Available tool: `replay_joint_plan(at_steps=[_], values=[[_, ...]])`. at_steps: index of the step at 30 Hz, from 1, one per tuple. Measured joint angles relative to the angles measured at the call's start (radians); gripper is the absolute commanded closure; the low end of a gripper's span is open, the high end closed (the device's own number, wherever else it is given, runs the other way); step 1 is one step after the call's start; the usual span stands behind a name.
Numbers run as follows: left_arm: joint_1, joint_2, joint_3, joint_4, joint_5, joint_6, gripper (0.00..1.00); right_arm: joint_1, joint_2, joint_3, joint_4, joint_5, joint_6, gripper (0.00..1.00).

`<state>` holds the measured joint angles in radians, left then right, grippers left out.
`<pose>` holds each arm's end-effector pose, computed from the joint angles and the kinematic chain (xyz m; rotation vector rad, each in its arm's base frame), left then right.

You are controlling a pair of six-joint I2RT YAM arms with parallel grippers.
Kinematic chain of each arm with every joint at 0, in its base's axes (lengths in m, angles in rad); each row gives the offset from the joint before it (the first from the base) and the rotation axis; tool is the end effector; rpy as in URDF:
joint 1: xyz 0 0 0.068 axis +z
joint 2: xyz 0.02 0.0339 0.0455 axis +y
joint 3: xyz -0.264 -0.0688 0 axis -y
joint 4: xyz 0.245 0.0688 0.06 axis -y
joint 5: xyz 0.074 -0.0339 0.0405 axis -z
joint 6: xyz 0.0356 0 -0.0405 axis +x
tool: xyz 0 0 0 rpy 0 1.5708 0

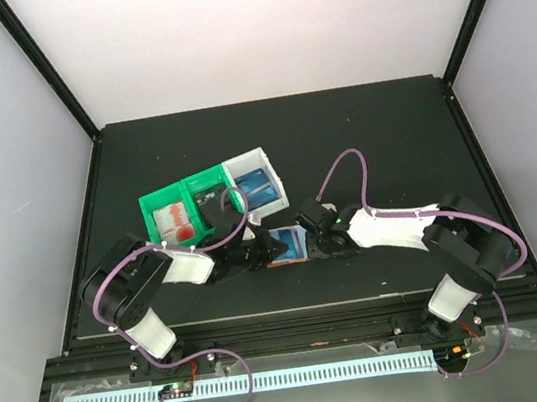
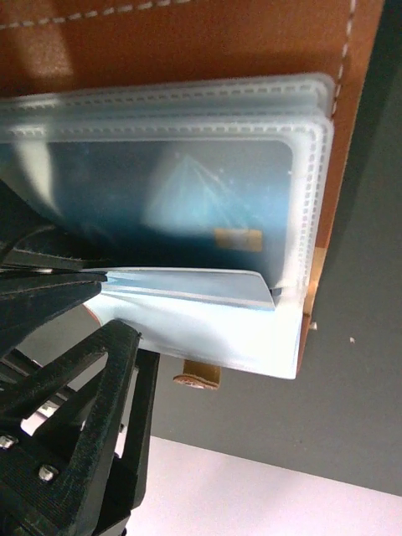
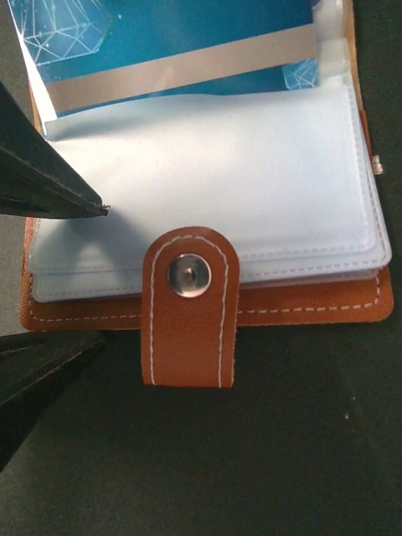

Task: Put the credit cards into the card holder
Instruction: Insert the credit card into the card holder.

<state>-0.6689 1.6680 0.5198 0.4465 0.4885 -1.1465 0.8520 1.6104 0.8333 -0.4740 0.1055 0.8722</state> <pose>0.2104 -0.1876 0.1094 -0.3271 2.6320 -1.3679 0.1882 0.2094 0.1444 0.0529 2.8432 0.2503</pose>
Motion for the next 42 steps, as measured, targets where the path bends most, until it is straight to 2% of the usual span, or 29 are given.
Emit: replay_joint_plan(at_steps=[10,26,42], values=[[0.0,-0.012,-0.034,0.03,-0.01,-0.058,0.98,0.0,0.0,0.0,0.006,-0.002,0.013,0.63],[0.001,-0.005,-0.028,0.031,0.001,-0.069,0.98,0.0,0.0,0.0,0.011,-0.008,0.017,0.63],[0.001,0.082,0.051,0.01,0.032,0.013,0.89,-0.001,-0.011,-0.028,0.099,-0.066,0.003,0.62]])
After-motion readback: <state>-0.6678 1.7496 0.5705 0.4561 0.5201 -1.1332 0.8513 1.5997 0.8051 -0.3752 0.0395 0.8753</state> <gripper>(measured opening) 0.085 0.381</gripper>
